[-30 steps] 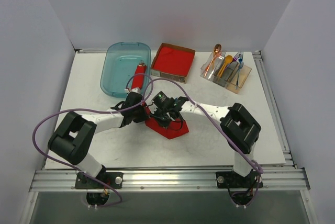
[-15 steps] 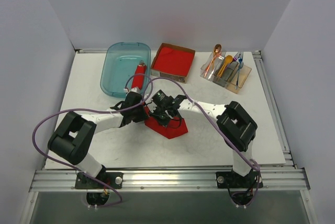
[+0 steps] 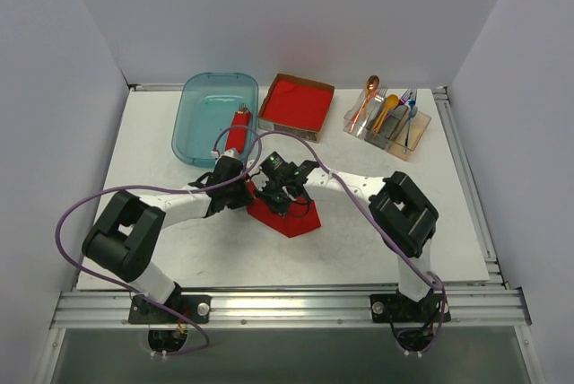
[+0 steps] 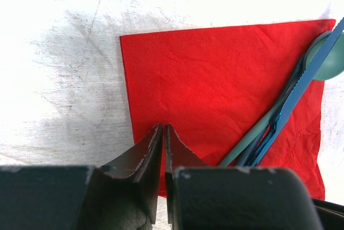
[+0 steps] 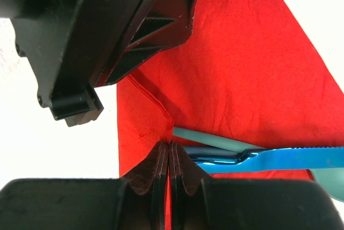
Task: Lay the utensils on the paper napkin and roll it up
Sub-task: Roll the napkin at the center of the board.
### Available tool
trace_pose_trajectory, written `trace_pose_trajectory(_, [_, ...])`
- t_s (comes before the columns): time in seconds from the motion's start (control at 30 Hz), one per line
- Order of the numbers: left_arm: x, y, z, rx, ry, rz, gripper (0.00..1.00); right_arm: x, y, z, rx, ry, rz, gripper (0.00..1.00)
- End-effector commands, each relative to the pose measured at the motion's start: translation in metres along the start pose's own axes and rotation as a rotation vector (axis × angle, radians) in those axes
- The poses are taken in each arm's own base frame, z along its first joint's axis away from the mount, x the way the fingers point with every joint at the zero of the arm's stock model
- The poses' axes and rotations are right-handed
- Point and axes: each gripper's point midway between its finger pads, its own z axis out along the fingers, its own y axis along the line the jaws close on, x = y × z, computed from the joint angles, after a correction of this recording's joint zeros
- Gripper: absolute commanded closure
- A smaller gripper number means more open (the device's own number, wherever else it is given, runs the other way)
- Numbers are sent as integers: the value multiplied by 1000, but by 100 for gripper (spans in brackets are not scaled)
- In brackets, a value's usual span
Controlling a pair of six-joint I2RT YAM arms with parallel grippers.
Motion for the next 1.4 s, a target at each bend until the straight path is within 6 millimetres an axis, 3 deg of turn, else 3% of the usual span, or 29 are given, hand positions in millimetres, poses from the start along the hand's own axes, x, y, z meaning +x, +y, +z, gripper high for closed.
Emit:
trace_pose_trajectory(0.0, [23,-15,-3,9,30,101,85,-48,-47,9,132,-159,163,97])
trace_pose_trajectory(0.37, [20,-17,-8,15,27,85,84,-38,-53,14,135,-155,187,98])
trace_pose_trajectory(0.57, [18,-18,-7,31,53,57,83,-37,-47,7,117,-174,171,96])
trace_pose_trajectory(0.7, [15,-19,-7,32,61,50,83,-48,-46,0,117,-227,155,96])
trace_pose_trajectory(1.37, [5,-23,-3,86,104,-11,78,-42,-28,-2,111,-222,87,93])
